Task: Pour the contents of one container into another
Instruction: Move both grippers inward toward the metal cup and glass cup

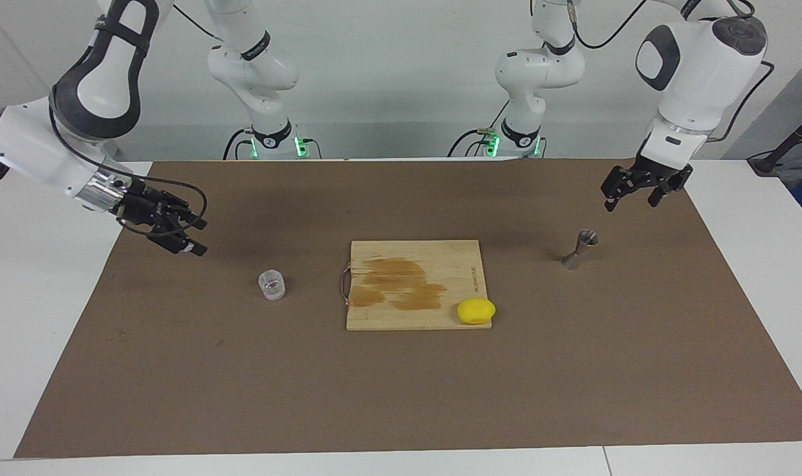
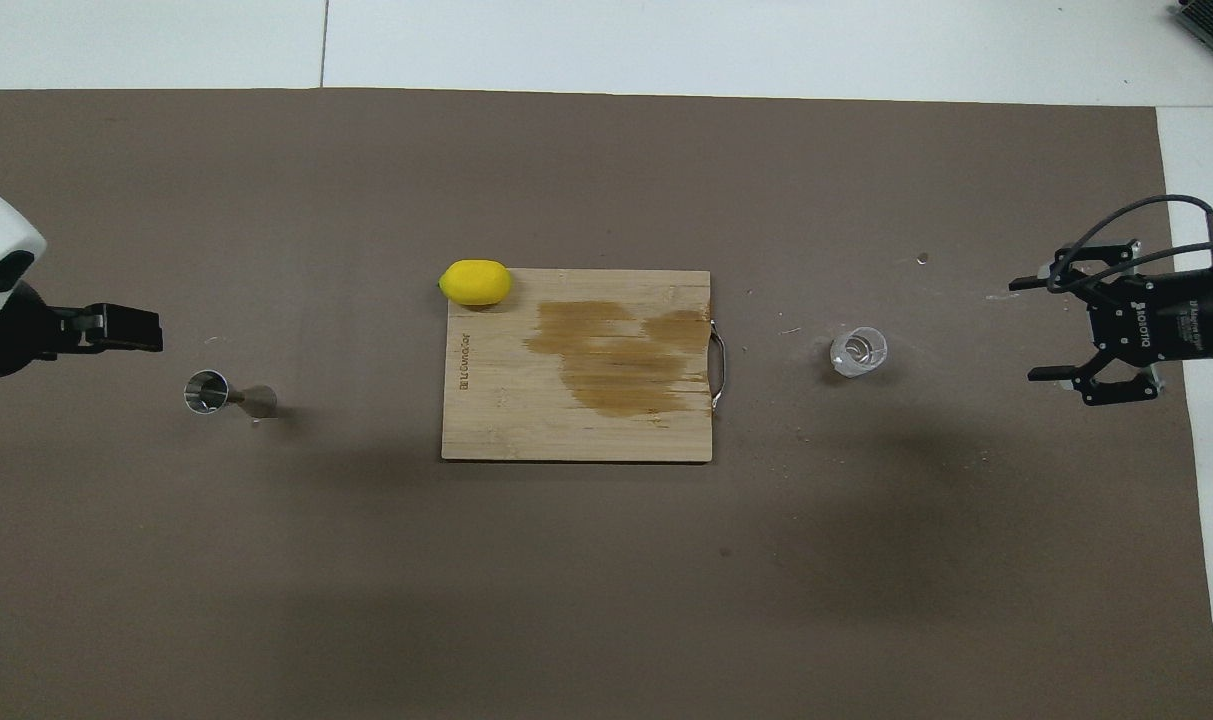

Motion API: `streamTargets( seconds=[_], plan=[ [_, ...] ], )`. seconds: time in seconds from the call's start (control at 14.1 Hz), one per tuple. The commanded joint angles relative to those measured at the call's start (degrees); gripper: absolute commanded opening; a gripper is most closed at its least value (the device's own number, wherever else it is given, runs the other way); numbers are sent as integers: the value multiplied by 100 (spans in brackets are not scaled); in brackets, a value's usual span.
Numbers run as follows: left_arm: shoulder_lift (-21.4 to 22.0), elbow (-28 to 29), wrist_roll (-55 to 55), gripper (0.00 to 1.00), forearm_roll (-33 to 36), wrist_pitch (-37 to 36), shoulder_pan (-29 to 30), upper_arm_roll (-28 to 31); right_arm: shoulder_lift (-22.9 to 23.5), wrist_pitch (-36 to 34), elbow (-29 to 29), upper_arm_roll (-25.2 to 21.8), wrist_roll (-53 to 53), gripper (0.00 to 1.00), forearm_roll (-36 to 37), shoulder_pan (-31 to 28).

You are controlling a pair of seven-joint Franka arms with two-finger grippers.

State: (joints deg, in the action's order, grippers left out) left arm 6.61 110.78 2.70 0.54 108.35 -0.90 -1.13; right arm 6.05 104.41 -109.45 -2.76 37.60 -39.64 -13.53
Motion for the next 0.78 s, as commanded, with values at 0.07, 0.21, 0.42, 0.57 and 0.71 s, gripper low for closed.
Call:
streamTargets(
  seconds=[0.07, 0.21, 0.42, 0.57, 0.71],
  plan=[
    [358, 506, -23, 100, -46, 204, -191, -1, -8, 334, -558, 65, -51, 100, -526, -176],
    [332, 454, 73, 100, -46, 213, -323, -19, 124, 282, -735, 74, 2, 100, -948, -168],
    [288, 366, 99, 100, -46, 231, -446, -28, 291, 246, -779, 74, 973, 100, -1256, -202],
    [296, 366, 56, 100, -46, 144, -446, -28, 571, 220, -648, 83, 2132, 100, -1327, -203],
    [297, 340, -58, 100, -54, 108, -473, -37, 1045, 1, -307, 161, 2366, 100, -1328, -150]
  ],
)
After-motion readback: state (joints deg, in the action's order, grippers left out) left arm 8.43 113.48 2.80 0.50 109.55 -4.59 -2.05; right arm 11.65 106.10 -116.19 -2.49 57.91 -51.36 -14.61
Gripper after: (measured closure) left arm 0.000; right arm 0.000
